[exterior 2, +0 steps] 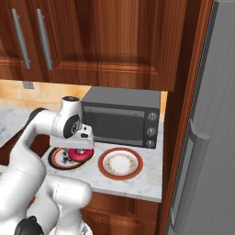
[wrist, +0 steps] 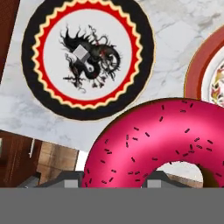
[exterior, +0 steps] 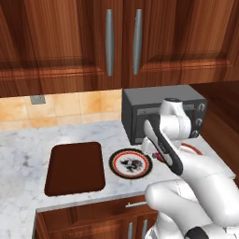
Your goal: Move the dessert items from the plates to the tray.
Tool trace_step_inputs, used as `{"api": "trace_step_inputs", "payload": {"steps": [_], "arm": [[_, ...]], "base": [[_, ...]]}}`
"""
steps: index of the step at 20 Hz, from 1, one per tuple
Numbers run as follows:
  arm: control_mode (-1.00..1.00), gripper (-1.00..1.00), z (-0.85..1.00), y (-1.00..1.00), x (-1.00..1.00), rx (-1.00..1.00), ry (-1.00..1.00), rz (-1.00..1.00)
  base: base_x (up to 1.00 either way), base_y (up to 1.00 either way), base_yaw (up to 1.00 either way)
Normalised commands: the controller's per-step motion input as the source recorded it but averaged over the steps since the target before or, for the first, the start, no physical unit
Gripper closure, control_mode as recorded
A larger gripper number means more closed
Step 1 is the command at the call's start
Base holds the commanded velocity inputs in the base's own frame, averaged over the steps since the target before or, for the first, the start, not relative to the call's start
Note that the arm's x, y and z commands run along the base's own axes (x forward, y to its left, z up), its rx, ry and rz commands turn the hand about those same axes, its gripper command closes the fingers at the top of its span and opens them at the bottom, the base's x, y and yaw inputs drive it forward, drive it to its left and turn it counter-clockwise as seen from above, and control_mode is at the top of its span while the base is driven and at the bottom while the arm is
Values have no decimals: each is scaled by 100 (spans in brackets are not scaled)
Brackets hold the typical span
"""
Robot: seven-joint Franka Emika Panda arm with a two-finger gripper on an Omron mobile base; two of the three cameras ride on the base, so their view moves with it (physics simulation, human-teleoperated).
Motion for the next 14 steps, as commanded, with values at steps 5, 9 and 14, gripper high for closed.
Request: {"api": "trace_step_inputs", "payload": {"steps": [5,9,14], "arm": [[-100,100,13,100,-5,0,3,10],[-100,100,3,100,2,0,0,17],[-100,100,7,100,22,0,0,15]], "base": [[0,0,0],[0,0,0],[0,0,0]]}}
